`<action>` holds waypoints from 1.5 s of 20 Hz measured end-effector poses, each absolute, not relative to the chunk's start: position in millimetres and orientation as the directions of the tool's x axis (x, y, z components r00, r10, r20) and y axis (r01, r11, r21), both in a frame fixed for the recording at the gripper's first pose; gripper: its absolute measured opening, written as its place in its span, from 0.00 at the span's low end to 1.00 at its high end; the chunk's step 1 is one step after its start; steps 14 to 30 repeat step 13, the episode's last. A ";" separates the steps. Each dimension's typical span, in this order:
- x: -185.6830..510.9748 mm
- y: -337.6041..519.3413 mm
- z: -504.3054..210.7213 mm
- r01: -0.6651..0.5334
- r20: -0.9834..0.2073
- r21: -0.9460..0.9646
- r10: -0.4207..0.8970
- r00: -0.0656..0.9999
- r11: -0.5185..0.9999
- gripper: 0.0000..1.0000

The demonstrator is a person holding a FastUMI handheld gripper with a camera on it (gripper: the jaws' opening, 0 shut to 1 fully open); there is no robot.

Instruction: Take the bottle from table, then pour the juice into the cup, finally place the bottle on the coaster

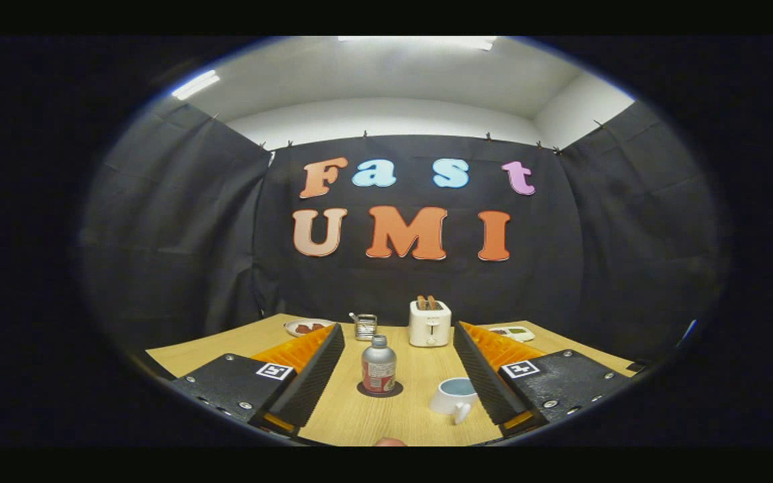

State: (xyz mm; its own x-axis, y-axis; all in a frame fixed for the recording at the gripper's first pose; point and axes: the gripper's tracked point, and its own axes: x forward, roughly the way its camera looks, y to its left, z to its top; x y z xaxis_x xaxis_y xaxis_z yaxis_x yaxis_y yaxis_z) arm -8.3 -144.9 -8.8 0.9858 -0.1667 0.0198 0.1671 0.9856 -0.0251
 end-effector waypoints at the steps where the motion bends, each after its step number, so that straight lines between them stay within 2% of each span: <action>1: -10.3 -143.0 -8.0 0.163 0.029 -0.021 -0.162 0.986 0.986 0.97; 9: -15.8 -121.6 -7.5 0.130 0.036 -0.021 -0.129 0.991 0.991 0.97; 30: -17.2 -121.6 -9.3 0.136 0.031 -0.023 -0.135 0.990 0.990 0.97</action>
